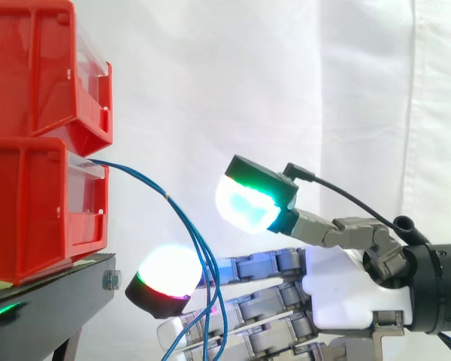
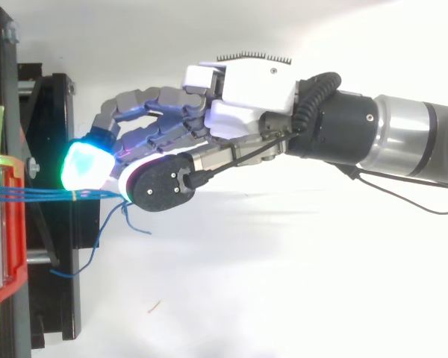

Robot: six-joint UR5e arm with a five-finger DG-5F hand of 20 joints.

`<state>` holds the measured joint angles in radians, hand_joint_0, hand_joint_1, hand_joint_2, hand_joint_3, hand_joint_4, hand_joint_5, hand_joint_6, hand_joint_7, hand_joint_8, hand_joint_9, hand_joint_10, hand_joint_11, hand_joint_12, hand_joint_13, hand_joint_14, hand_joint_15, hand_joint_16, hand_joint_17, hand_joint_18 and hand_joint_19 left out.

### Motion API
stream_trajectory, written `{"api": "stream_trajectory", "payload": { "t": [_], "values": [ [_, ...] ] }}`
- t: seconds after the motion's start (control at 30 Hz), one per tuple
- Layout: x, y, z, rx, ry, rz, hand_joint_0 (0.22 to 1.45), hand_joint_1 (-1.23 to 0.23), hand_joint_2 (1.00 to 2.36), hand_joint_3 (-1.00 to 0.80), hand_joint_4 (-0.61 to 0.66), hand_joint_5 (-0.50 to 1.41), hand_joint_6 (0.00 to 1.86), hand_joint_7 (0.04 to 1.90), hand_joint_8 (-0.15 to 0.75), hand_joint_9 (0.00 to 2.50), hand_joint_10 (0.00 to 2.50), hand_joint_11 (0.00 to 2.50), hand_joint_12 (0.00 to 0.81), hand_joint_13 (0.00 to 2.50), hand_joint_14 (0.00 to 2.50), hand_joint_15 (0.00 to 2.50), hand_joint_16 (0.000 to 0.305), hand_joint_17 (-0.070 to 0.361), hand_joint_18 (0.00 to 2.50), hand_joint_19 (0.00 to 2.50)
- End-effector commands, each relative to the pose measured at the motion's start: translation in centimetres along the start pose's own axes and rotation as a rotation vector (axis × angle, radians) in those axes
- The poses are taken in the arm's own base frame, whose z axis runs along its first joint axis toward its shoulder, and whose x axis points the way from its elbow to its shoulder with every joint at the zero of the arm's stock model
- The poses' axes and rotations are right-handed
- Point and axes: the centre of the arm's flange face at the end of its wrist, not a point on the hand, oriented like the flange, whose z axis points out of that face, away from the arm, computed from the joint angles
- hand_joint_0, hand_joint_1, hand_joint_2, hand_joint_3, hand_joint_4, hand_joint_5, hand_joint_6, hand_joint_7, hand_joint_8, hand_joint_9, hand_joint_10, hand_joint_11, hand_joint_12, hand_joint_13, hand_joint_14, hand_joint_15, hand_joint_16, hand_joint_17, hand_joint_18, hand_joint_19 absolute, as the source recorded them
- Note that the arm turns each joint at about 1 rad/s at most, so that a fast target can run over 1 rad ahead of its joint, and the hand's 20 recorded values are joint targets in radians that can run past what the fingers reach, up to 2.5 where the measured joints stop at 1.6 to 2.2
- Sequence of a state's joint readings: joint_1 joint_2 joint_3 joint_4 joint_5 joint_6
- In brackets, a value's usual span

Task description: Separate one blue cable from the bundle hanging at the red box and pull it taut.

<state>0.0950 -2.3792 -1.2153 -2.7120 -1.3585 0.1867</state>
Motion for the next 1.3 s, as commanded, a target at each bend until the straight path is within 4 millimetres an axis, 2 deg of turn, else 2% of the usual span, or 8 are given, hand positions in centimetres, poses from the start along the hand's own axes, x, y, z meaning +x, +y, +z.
{"api": "stream_trajectory", "payload": {
  "t": [0.0, 0.8, 1.27],
  "values": [
    [0.2, 0.3, 0.1, 0.004, 0.006, -0.002, 0.55, -0.68, 1.01, -0.4, 0.2, -0.18, 0.5, 0.99, 0.233, 0.57, 0.01, 0.43, 0.306, 0.56, 0.01, 0.22, 0.032, 0.072, 0.34, 0.12],
    [1.5, 0.7, 0.5, -0.002, 0.048, 0.008, 0.58, -0.7, 1.01, -0.34, 0.19, -0.17, 0.5, 1.07, 0.229, 0.56, 0.02, 0.43, 0.302, 0.56, 0.01, 0.23, 0.032, 0.071, 0.36, 0.14],
    [0.4, 0.9, 0.5, -0.004, 0.037, 0.007, 0.58, -0.6, 1.01, -0.38, 0.2, -0.15, 0.5, 1.14, 0.235, 0.58, 0.01, 0.45, 0.301, 0.57, 0.01, 0.24, 0.031, 0.071, 0.36, 0.15]
  ]
}}
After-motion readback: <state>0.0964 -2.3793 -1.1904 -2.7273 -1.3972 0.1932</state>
